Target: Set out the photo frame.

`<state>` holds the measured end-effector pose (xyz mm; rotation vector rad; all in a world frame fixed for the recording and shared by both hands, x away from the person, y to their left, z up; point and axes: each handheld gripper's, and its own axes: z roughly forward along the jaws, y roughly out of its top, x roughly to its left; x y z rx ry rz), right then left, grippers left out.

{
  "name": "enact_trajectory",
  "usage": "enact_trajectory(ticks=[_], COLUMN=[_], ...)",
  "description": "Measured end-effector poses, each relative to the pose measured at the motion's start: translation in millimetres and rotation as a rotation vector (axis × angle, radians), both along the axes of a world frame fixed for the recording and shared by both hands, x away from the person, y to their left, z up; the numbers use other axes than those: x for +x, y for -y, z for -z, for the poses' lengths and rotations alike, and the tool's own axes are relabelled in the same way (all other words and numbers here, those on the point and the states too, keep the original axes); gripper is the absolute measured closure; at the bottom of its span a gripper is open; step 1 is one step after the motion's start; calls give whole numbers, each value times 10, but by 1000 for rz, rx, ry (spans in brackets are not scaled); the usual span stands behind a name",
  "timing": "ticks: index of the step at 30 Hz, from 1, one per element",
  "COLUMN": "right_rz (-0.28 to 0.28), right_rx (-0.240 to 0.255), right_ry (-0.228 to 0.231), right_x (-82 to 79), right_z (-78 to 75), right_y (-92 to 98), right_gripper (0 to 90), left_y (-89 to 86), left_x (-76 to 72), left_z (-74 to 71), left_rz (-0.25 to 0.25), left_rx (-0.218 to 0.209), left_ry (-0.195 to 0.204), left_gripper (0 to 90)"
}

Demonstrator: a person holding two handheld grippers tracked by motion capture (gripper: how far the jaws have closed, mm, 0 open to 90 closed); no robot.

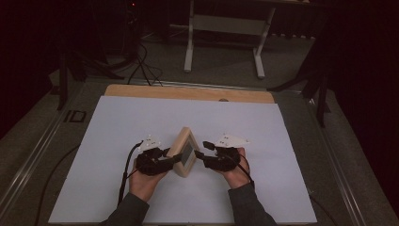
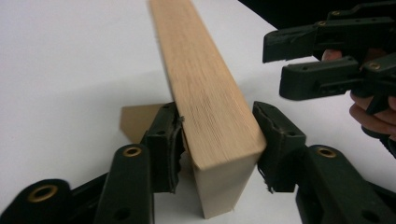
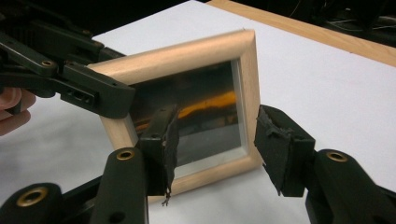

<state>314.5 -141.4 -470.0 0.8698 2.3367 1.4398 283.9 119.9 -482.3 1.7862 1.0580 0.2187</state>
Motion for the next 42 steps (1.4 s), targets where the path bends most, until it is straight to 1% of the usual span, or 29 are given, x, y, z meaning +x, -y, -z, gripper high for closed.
enact_trajectory(ticks=[7,8,14,18,20,22,26,29,33,34,36,42], right_rz=[27,38,60,69,71,74,81,86,69,70,79,86], right_rx=[20,26,39,42,43,43,45,47,54,52,52,52], right_ry=[17,23,38,50,56,59,64,68,81,90,111,136], right_x=[11,17,21,16,15,12,10,6,-9,-19,-35,-67], right_z=[-60,-80,-135,-167,-179,-187,-192,-194,-206,-213,-227,-234], right_y=[85,116,186,216,223,226,229,227,229,226,219,194], right_gripper=[490,490,490,490,490,490,497,512,623,651,695,851], left_y=[-13,-7,25,50,70,79,70,86,107,116,132,185], left_x=[6,0,-25,-41,-53,-57,-54,-73,-95,-101,-116,-160], left_z=[0,-2,-9,-22,-28,-28,-25,-26,-29,-29,-31,-33], left_rz=[2,3,8,32,50,64,67,77,93,99,112,146], left_rx=[2,6,18,29,43,45,37,48,52,48,55,68], left_ry=[-1,5,24,39,52,60,58,75,93,99,112,145], left_gripper=[571,574,583,594,600,603,605,605,605,605,605,605])
